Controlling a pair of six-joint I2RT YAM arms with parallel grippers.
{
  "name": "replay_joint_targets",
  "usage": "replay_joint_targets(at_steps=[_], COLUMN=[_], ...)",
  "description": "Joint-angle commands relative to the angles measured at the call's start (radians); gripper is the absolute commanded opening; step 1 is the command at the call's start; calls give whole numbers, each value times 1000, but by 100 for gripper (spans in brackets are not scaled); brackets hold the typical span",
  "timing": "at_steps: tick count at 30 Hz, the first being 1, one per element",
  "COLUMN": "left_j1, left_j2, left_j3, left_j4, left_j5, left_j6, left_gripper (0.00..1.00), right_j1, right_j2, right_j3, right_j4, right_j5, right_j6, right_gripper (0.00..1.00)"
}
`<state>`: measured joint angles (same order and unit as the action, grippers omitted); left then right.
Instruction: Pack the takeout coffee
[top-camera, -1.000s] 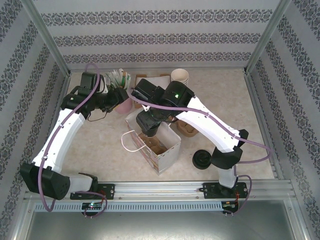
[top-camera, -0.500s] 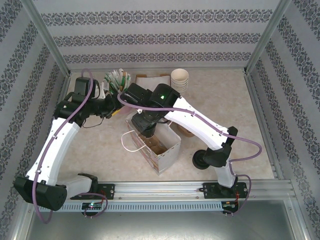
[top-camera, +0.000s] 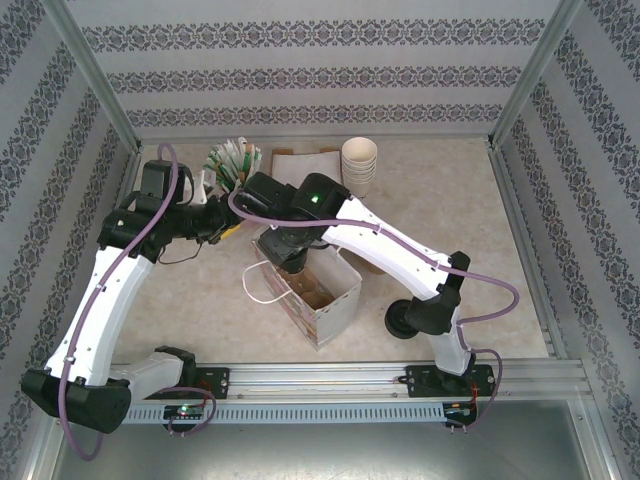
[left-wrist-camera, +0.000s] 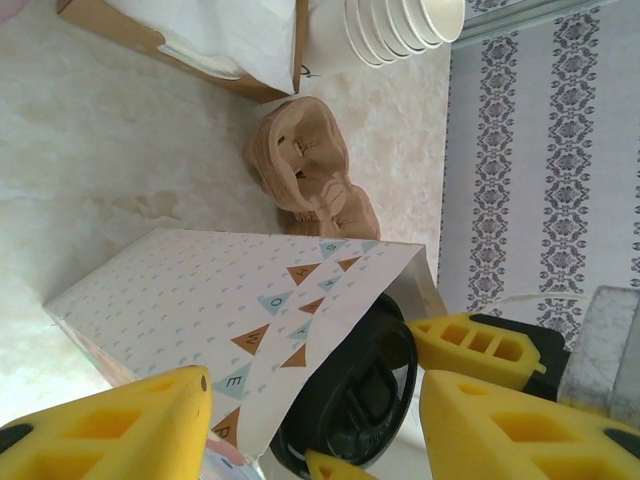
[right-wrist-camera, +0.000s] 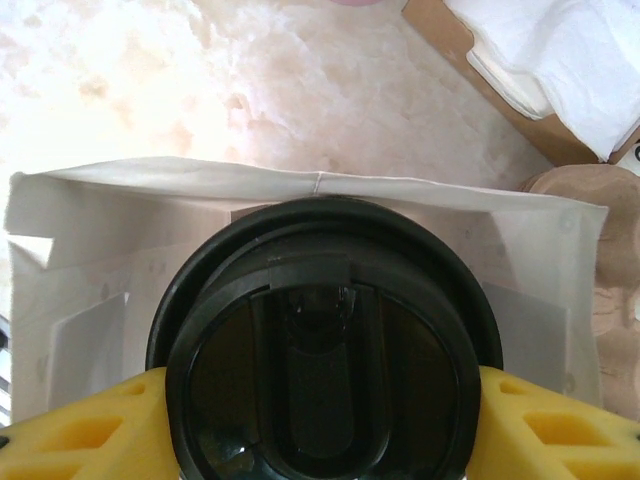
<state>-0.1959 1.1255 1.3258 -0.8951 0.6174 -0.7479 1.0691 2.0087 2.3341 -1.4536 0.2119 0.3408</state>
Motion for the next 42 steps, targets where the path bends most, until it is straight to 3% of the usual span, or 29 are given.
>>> replay_joint_targets(at_steps=[1, 22, 42], left_j1=[4, -10, -42], left_j2=[-23, -28, -27], left_j3=[-11, -55, -83], left_j4=[-39, 10, 35], left_j5=[27, 56, 71], left_j6=[12, -27, -24], left_gripper=[58, 56, 56], right_j1=[-9, -34, -32], right_j2=[-4, -108, -234], right_j3=[-32, -305, -459], right_j4=[34, 203, 291], right_j5=[30, -17, -27], right_j6=[-3, 39, 89], right_gripper=[57, 57, 57])
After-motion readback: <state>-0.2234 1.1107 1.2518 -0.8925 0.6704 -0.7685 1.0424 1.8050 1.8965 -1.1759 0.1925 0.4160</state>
